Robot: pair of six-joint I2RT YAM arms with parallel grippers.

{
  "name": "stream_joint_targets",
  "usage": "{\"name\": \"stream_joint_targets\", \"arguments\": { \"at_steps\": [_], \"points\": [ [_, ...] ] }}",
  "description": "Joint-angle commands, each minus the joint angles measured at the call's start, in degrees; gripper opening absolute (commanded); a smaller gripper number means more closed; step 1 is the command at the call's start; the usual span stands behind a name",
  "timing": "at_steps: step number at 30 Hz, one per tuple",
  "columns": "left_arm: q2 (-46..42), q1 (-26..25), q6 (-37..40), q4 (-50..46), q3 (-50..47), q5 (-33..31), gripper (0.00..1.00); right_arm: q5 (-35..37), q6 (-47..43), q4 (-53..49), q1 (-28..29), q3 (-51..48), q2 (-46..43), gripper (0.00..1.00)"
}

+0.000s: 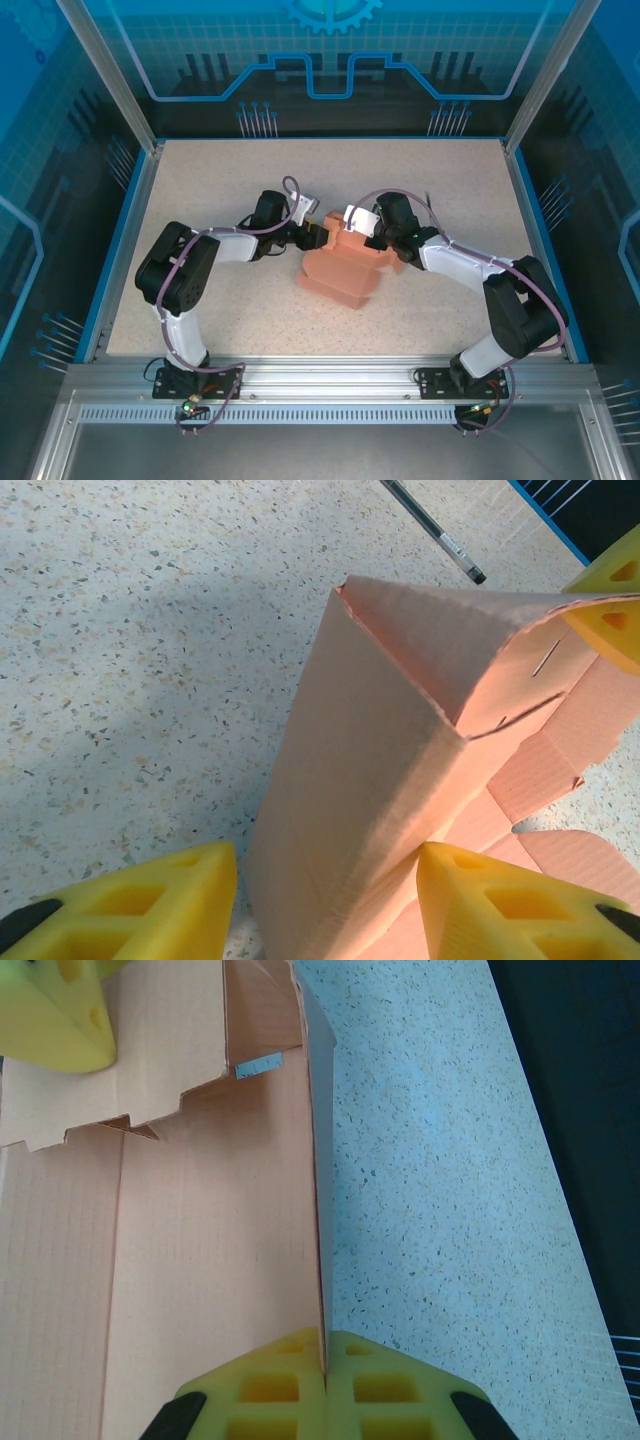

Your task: Fold the paper box

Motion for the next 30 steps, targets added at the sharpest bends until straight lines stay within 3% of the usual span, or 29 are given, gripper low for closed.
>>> {"name": "stream_joint_targets", "arguments": {
  "at_steps": [1,6,16,30],
  "points": [
    [0.90,-0.39,0.45,-0.59,1.38,-2.78,0.53,-2.14,1.69,-2.66,-0.31,1.45,0.39,0.00],
    [1.13,-0.83,0.54,1.03,0.93,-1.81,0.55,-1.19,2.00,-3.05,0.17,1.95,1.22,0.00],
    [0.29,-0.84,-1.21,3.08,-0.21,2.62,0.46,0.42,2.39,-3.49,0.31,3.54,2.55,0.00],
    [-0.94,-1.73,-2.16,3.08,-2.42,2.60,0.44,2.07,3.73,-2.96,0.23,4.17,3.03,0.00]
  ]
}}
